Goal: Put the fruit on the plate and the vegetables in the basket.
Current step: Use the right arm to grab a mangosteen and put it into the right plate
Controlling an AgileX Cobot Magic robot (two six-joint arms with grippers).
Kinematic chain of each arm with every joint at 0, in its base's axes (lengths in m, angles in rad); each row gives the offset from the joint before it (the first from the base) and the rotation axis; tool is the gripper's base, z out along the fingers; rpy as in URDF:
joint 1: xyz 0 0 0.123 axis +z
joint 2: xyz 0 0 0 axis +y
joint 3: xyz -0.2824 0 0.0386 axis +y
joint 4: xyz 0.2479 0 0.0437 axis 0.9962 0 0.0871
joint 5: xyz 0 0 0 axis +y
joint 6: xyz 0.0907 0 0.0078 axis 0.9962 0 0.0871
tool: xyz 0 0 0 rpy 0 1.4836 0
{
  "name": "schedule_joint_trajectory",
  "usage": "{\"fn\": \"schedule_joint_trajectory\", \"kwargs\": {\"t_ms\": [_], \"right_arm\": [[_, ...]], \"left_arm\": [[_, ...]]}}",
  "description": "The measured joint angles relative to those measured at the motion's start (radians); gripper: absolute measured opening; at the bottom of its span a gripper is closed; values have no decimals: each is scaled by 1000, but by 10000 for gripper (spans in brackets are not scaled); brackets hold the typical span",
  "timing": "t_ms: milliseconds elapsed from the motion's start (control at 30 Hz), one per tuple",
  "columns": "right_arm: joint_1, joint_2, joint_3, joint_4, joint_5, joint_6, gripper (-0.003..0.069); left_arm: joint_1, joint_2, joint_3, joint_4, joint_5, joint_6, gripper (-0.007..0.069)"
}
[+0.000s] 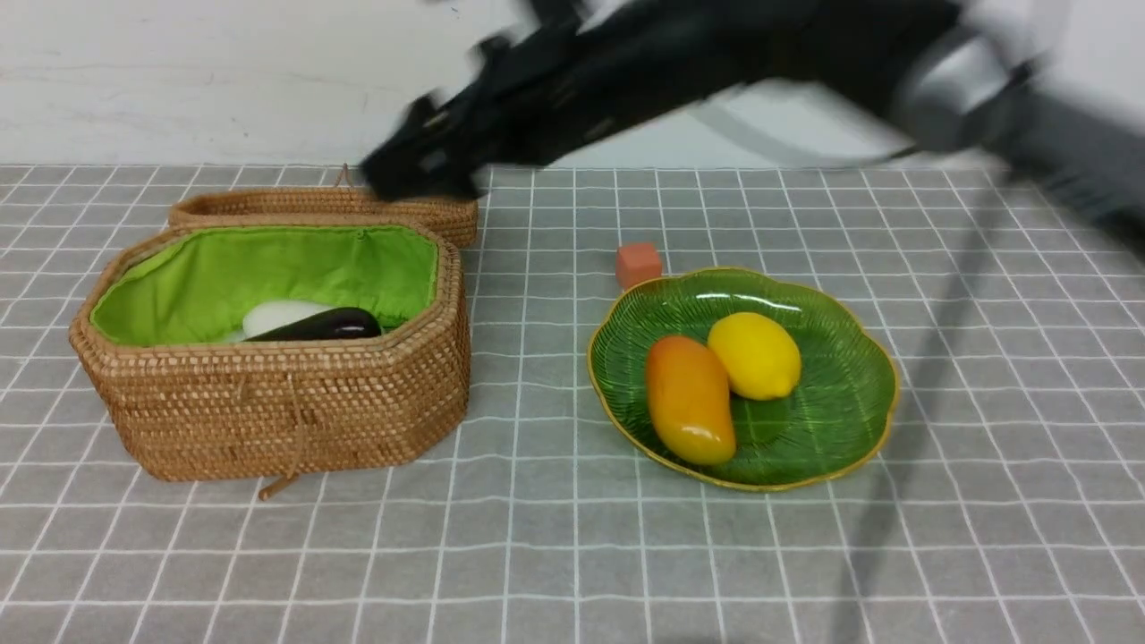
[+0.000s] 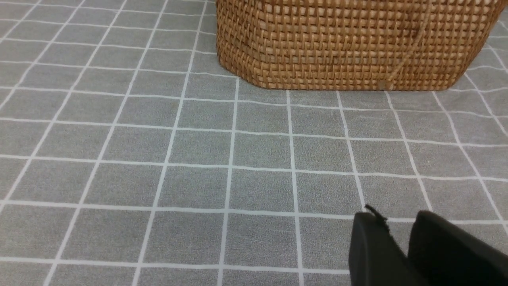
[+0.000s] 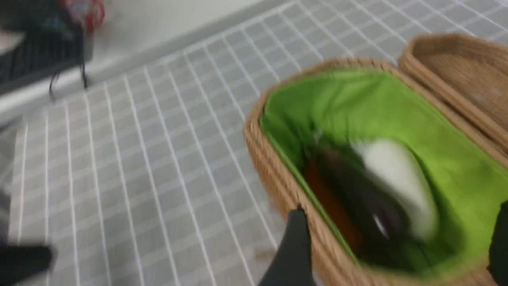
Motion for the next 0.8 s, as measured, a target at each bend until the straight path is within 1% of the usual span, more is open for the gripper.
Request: {"fn": "schedule_joint_trajectory", "kwargs": {"t_ms": [33, 67, 100, 133, 167, 200, 233, 267, 300, 367, 467, 500, 600, 633, 667, 700, 800], "right_arm": [[-33, -70, -3, -116, 87, 71, 596], [-36, -77, -3, -130, 106, 80, 596], [-50, -137, -3, -256, 183, 158, 596], [-50, -137, -3, -270, 192, 158, 596], [-49, -185, 15, -351, 231, 241, 594], [-47, -191, 20, -362, 234, 252, 594], [-29, -262, 99, -457, 248, 368, 594], [-26, -269, 108, -464, 249, 378, 594], [-7, -316, 173, -510, 253, 436, 594], [20, -372, 285, -546, 257, 493, 594], [67, -452, 441, -564, 255, 575, 594], [97, -492, 559, -564, 255, 625, 594], [154, -547, 770, -564, 240, 755, 594], [167, -554, 832, -564, 222, 803, 594], [171, -555, 855, -564, 207, 822, 594], [184, -555, 935, -564, 159, 890, 594], [208, -554, 1082, -565, 19, 1011, 594]], "left_arm": [[0, 0, 0, 0, 0, 0, 148], [0, 0, 0, 0, 0, 0, 148], [0, 0, 0, 0, 0, 0, 150], [0, 0, 0, 0, 0, 0, 150], [0, 0, 0, 0, 0, 0, 153], [0, 0, 0, 0, 0, 0, 153], [0, 0, 0, 0, 0, 0, 155], [0, 0, 0, 0, 0, 0, 155], [0, 0, 0, 0, 0, 0, 155], [0, 0, 0, 0, 0, 0, 157], [0, 0, 0, 0, 0, 0, 160], [0, 0, 0, 0, 0, 0, 161], [0, 0, 0, 0, 0, 0, 161], [0, 0, 0, 0, 0, 0, 161], [0, 0, 0, 0, 0, 0, 162], [0, 0, 0, 0, 0, 0, 162], [0, 0, 0, 0, 0, 0, 162]]}}
